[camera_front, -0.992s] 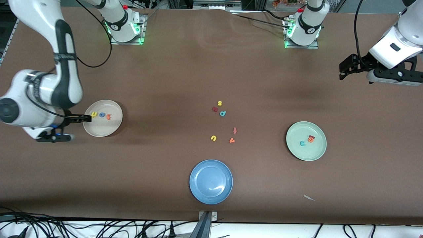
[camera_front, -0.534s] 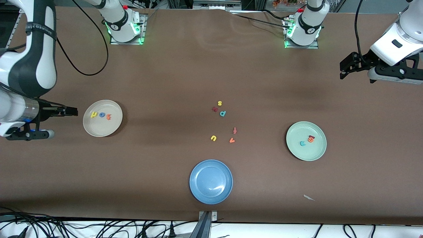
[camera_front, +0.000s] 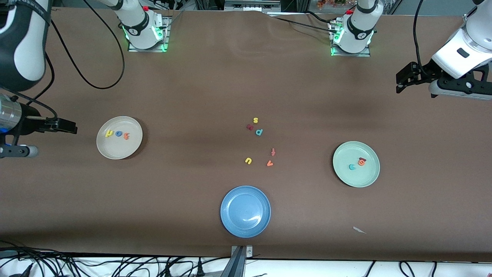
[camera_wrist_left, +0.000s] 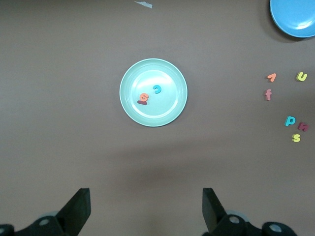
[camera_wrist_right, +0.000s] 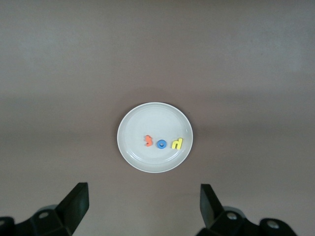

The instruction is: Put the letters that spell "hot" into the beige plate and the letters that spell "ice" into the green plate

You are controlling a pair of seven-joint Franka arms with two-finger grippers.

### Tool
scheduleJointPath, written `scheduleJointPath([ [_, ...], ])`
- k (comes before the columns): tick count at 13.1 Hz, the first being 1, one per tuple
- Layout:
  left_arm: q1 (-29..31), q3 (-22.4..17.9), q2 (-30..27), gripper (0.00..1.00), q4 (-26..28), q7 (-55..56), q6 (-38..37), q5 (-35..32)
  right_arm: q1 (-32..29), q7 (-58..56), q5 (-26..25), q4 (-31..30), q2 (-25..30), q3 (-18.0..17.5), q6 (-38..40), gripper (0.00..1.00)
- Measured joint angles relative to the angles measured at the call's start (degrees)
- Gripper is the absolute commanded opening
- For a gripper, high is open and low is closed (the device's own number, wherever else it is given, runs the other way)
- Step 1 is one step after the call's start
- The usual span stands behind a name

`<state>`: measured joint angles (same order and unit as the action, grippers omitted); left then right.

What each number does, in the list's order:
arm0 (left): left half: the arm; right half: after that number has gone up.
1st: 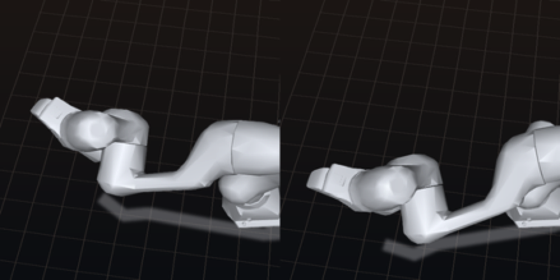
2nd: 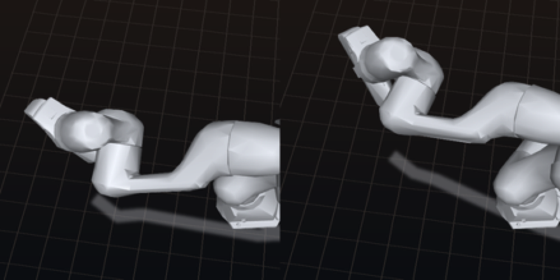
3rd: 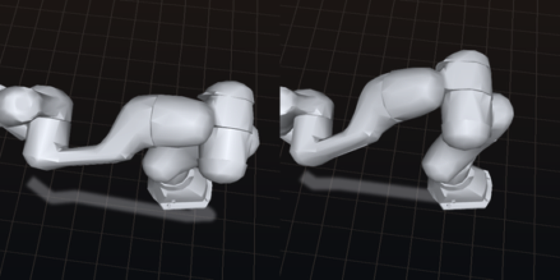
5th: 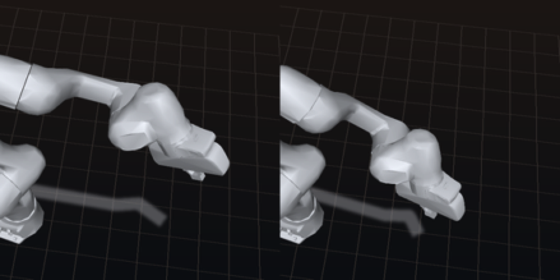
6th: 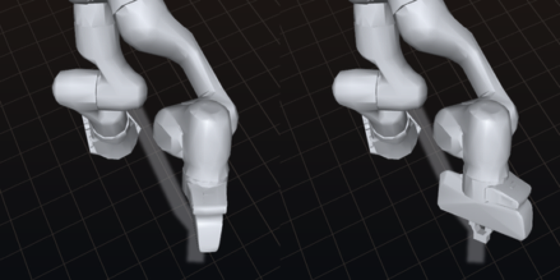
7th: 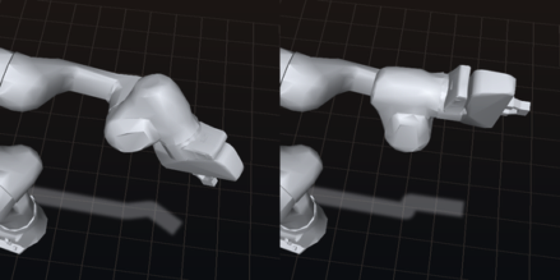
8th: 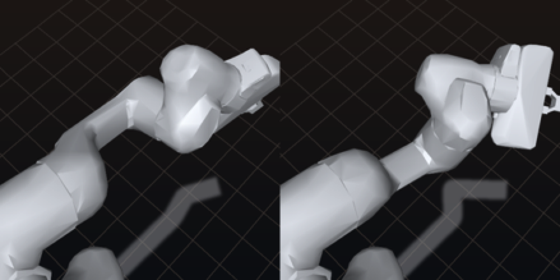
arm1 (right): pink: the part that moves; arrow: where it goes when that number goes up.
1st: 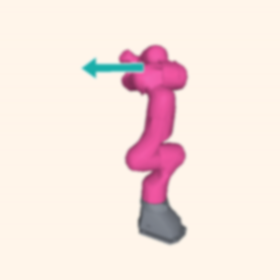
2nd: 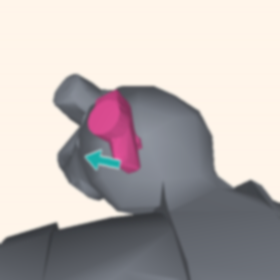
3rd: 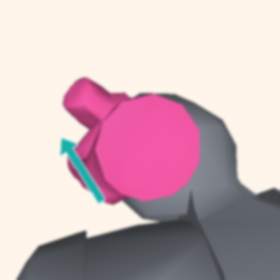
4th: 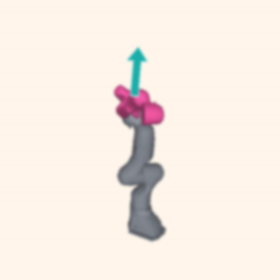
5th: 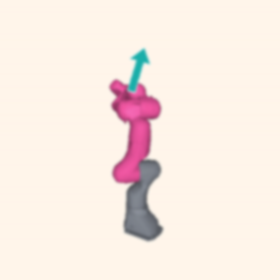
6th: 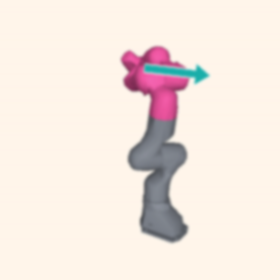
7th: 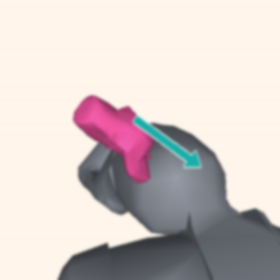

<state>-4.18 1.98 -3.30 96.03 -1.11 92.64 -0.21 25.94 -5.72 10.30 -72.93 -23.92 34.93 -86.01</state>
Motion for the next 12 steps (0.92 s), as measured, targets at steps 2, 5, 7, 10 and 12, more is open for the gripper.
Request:
scheduleJointPath([
  [2, 0.0, -0.01, 0.05, 1.0, -0.05, 0.0, -0.08, 0.0, -0.1, 0.97, -0.01, 0.07, 0.65, -0.01, 0.03, 1.0],
  [5, 0.01, -0.02, 0.05, 1.0, -0.2, 0.0, -0.22, 0.0, -2.67, 1.4, -0.09, 0.31, 1.42, -1.43, 0.03, 1.0],
  [7, 0.01, -0.01, 0.05, 1.0, -0.29, 0.01, -1.22, 0.0, -8.19, 4.08, -2.72, 0.37, 2.77, -8.3, 0.03, 1.0],
  [10, 0.0, 0.13, 0.05, 1.0, -0.35, 0.01, -2.98, 0.0, -17.55, 10.28, -9.66, 0.38, 5.44, -23.34, 0.07, 1.0],
  [12, -0.01, 0.22, 0.05, 1.0, -0.36, 0.01, -3.01, 0.0, -23.13, 11.36, -10.87, 0.2, 6.41, -29.94, 0.14, 1.0],
])
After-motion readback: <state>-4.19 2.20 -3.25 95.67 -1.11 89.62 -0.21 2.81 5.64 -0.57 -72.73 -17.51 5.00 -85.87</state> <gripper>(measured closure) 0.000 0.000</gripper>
